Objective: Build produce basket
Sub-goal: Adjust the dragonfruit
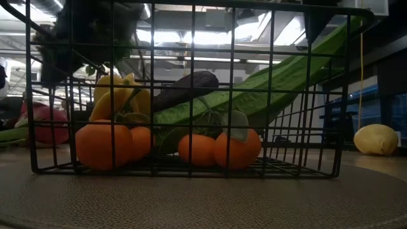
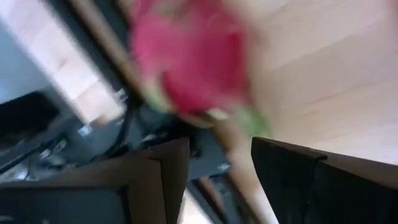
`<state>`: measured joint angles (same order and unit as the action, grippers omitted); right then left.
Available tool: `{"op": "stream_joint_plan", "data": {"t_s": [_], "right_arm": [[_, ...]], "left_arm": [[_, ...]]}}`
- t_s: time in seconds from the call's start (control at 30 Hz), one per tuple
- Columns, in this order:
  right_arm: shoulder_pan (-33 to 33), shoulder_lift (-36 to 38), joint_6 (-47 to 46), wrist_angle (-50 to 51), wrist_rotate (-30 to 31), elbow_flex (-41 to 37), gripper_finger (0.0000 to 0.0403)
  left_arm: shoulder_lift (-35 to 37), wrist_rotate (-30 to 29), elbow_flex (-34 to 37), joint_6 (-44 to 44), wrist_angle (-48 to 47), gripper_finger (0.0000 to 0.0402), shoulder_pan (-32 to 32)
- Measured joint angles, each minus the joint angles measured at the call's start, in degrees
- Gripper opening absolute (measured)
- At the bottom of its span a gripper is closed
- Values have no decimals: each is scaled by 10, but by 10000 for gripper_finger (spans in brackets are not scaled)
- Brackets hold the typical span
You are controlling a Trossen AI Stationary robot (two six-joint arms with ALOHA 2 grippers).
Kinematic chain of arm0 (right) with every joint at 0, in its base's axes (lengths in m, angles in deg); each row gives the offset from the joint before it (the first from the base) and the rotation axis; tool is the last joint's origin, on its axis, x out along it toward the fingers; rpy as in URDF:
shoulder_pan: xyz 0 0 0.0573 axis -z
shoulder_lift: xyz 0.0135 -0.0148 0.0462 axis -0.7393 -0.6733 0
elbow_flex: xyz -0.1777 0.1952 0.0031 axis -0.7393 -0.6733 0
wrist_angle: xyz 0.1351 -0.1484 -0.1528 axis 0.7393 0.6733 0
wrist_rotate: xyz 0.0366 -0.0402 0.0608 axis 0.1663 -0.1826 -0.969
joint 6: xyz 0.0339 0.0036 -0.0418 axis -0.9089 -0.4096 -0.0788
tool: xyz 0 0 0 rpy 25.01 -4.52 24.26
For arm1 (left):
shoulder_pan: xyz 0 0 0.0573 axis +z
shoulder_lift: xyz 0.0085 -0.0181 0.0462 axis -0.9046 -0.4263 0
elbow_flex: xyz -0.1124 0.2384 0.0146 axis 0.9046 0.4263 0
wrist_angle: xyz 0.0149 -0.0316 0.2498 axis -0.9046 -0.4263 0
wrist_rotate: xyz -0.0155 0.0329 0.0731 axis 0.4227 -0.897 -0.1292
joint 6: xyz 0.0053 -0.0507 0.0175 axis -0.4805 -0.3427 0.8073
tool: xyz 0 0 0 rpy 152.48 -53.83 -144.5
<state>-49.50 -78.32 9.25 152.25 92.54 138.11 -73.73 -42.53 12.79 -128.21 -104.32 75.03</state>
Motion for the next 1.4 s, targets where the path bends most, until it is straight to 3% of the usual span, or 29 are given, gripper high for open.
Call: {"op": "stream_joint_plan", "data": {"t_s": [0.23,0.5,0.9,1.07,1.2,1.4], "right_arm": [[0,0,-1,0,2,0,171],[0,0,1,0,2,0,171],[0,0,-2,0,3,0,171],[0,0,-2,-1,3,0,171],[0,0,-2,-1,3,0,171],[0,0,-2,0,3,0,171]], "left_arm": [[-2,21,83,-58,-1,163,11],[-2,49,151,-48,23,163,11],[-29,16,148,3,149,163,59],[-38,20,146,62,286,163,71],[-38,4,120,90,367,163,69],[-38,-14,47,147,378,163,53]]}}
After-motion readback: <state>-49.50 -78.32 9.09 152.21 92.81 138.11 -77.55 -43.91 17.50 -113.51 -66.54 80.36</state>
